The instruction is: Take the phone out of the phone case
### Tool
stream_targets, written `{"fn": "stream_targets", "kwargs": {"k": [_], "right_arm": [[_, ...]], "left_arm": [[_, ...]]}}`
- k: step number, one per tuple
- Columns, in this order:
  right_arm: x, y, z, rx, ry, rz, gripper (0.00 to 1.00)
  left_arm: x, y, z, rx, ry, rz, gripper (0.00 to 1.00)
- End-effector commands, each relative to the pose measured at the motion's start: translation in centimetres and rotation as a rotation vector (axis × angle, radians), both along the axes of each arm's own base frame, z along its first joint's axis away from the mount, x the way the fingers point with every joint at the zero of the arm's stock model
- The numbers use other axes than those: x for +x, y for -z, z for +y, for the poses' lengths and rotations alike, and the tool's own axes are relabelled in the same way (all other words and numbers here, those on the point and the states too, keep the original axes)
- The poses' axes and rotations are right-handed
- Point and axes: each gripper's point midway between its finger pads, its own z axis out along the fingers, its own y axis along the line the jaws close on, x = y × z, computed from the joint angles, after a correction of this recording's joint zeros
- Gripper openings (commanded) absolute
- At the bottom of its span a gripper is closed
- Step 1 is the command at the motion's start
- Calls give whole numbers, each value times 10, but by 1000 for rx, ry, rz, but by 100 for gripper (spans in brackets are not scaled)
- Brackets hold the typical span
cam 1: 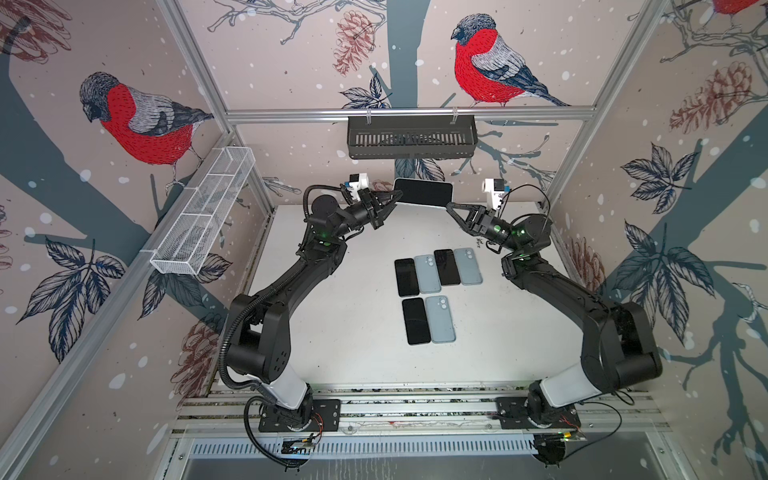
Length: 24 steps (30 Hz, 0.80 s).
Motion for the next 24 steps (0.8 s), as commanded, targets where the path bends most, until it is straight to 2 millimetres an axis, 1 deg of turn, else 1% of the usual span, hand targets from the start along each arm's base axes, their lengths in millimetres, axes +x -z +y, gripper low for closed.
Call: {"fn": "stream_targets", "kwargs": {"k": [1,3,5,6,10,11,13,16,20,24], "right_arm": [[-8,-6,-1,9,-12,-68,6],[-11,-3,-1,10,-29,-78,3],[-16,-1,-1,18,-51,-108,2],[-21,-1,-2,29,-63,-141,1],[-54,-7,-12,92,-49,-406,0],[-59,-5,-14,97,-34,-468,0],[-59,-5,-17,102,-5,-553,0],[-50,-4,-12,61,-11,-634,0],[-32,-7,-14,62,25,-671,0],[-30,-11,-13,48,16,-709,0]], "left_arm": [[-12,-24,1,-37,15,-86,0],[-12,-24,1,-34,18,-81,0],[-12,-25,1,-36,19,-73,0],[-13,-25,1,-41,23,-66,0],[-19,-27,-7,-44,61,-47,0],[-21,-27,-10,-44,75,-39,0],[-26,-26,-14,-45,99,-27,0],[-35,-25,-22,-40,147,-13,0],[-44,-19,-28,-19,179,-2,0],[-45,-17,-27,-18,184,9,0]]}}
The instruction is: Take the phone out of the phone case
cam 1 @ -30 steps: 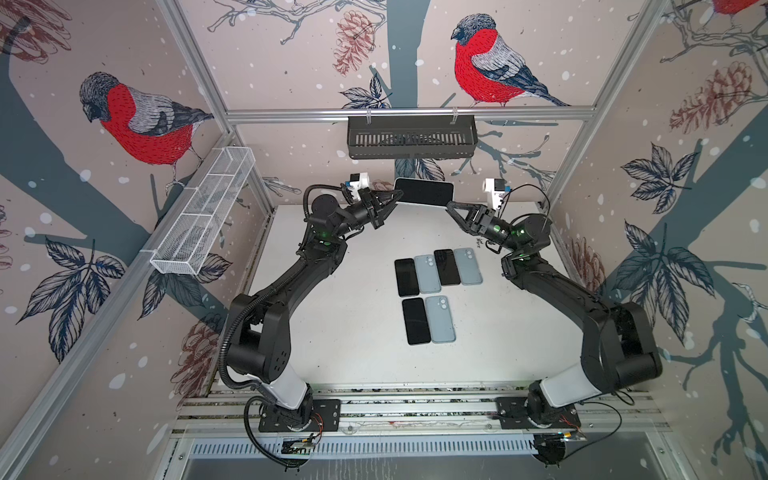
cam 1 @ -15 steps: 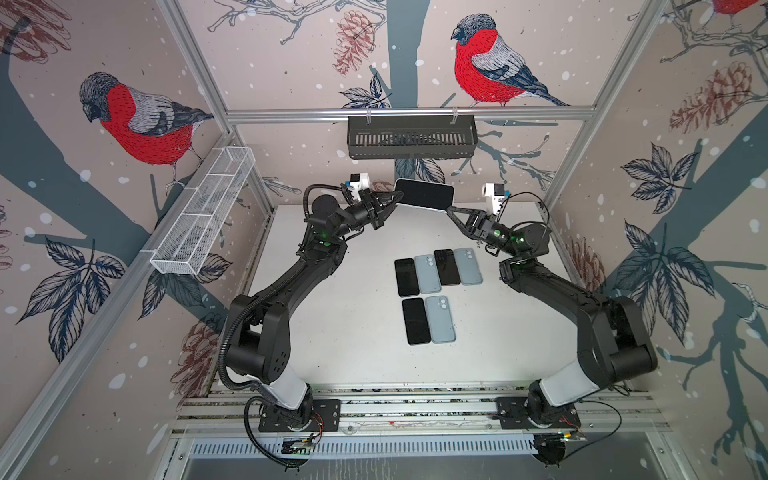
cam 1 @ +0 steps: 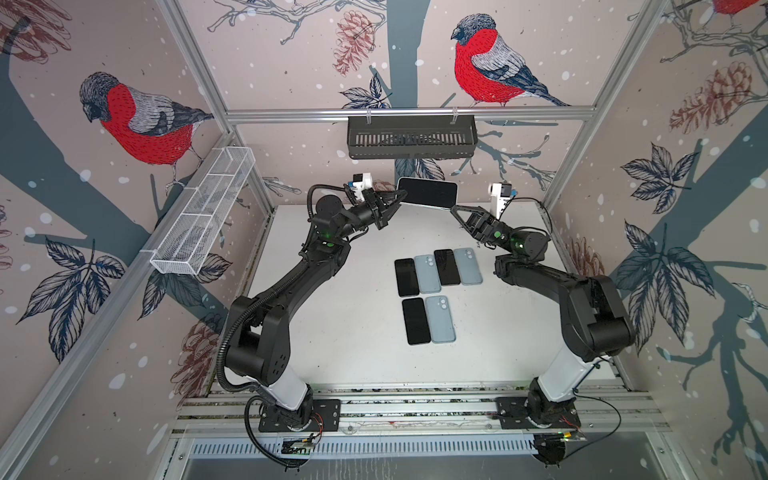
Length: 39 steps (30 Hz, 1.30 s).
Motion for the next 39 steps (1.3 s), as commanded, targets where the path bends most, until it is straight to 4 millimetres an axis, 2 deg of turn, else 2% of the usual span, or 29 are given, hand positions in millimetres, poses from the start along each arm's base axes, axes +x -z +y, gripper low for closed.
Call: {"fn": "stream_targets", "kwargs": {"k": [1,9,13,16,17,19,20,22,23,24,26,29,32,39], "right_arm": [[-29,-19,-4,7,24,-324,0],[-37,-17,-5,3,34,-331,4],[-39,-19,-6,3,45,-341,5],[-35,-24,-10,9,75,-340,5],[-31,-25,-12,6,89,-325,12],[-30,-29,-20,11,125,-306,38],[-30,-31,-25,17,147,-295,47],[-27,-35,-30,8,174,-260,56],[-19,-37,-31,-5,189,-207,60],[-2,-35,-30,-30,204,-91,61],[6,-34,-21,-86,175,-6,61],[-9,-43,-8,-83,117,-19,63],[-14,-46,-1,-70,98,-11,64],[-16,-43,-3,-25,99,-14,57]], "left_arm": [[-36,-13,-13,-16,175,-1,0],[-28,-41,-8,-121,190,-25,0],[-26,-48,-11,-123,210,-42,0],[-26,-46,-10,-110,210,-41,0],[-25,-46,-7,-114,204,-40,0],[-23,-46,-2,-116,188,-46,0],[-23,-47,0,-111,180,-50,0],[-22,-48,2,-101,172,-62,0],[-22,-48,2,-99,169,-67,0],[-22,-48,2,-100,166,-68,0],[-21,-46,2,-102,167,-69,0],[-18,-44,2,-108,164,-64,0],[-16,-43,1,-109,164,-61,0],[-14,-46,0,-112,166,-68,0]]}}
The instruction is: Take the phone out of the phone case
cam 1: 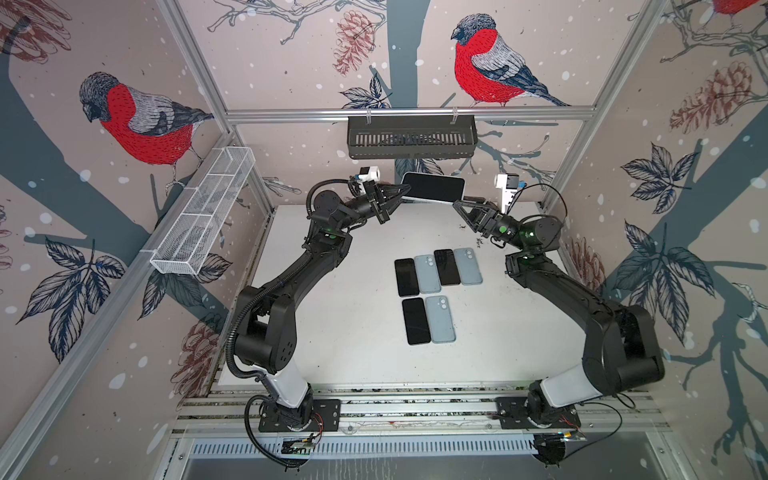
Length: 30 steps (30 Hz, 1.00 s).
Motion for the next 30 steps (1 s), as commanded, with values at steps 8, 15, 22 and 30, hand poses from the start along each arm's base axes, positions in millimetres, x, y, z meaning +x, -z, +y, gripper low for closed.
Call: {"fn": "stream_targets", "kwargs": {"k": [8,15,22,30], "right_arm": [[8,1,-8,45,28,-9,51],[28,27,-3,-87,129,-22,45],[63,58,-6,-263,271,-3,37],[69,59,-18,-253,304,-1,41]], "left_arm": [[-11,-25,4,-53,4,-99,0],[-16,-29,-4,-95,31,-82,0],[-21,-38,-10,-121,62,-82,0],[-21,-46,-9,-134,66,-93,0]]}}
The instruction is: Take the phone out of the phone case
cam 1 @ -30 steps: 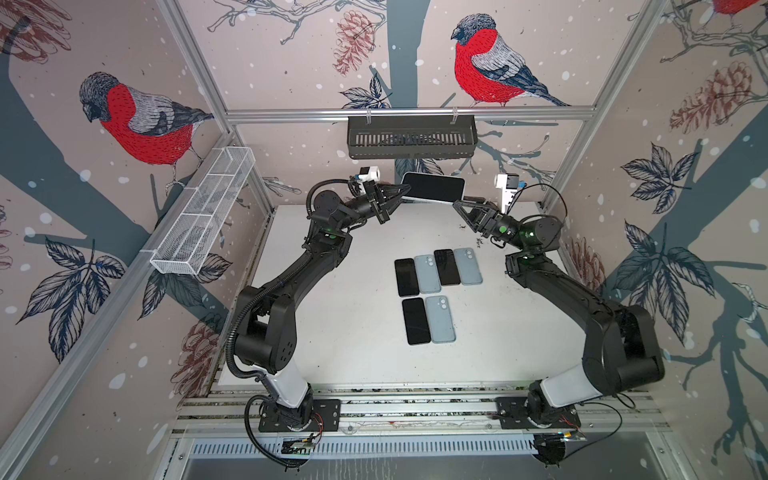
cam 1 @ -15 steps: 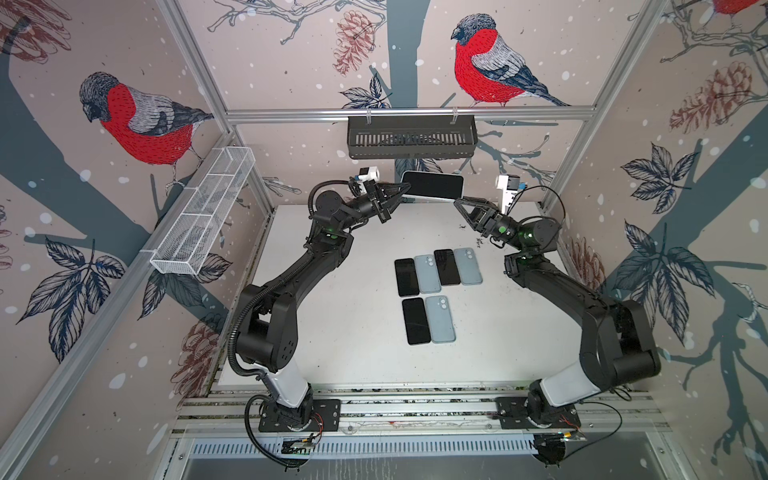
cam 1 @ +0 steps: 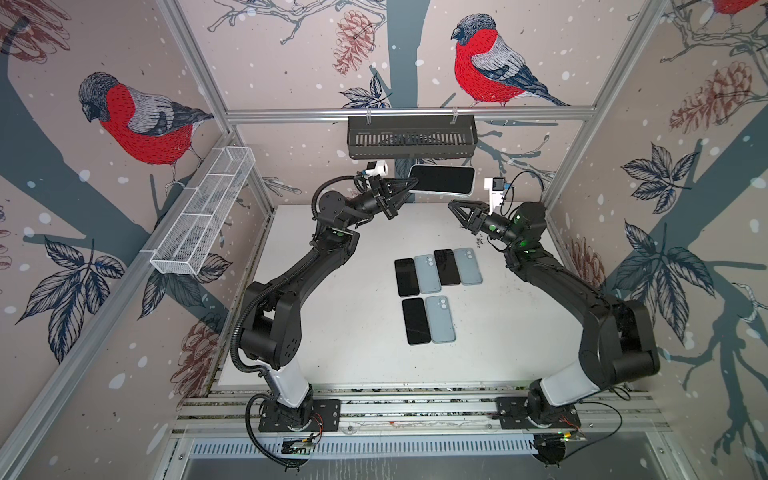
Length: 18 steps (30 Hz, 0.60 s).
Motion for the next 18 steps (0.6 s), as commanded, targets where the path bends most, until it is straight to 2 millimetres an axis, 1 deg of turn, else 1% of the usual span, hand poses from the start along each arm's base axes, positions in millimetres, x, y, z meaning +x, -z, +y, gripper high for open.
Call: {"fn": "stream_targets", "kwargs": {"k": [1,3,5,7,10,13,16,17,18], "right_arm": [[-3,-11,-6,2,22,-61,47],[-10,-14,-10,-5,29,-87,56],[-15,-13,-16,-36,52,-102,62],[-17,-12,-25,-70,73,-108,65],[-19,-17,-38,-105,108,-117,69],[-20,-25,-48,-132,146,-128,71],[-29,-32,-48,-180,146,-184,73],[-31,-33,-47,-202,147,-201,73],[-33,-32,-48,-222,146,-215,73]], "left_arm": [[-13,-18,5,-42,15,-76,0],[-13,-18,6,-42,15,-80,0],[-12,-18,9,-33,13,-93,0],[-11,-16,11,-4,9,-109,0],[-6,-7,16,90,-10,-151,0],[4,4,26,249,-55,-232,0],[19,24,35,497,-114,-314,0],[21,32,37,580,-115,-352,0],[22,34,39,639,-112,-389,0]]}}
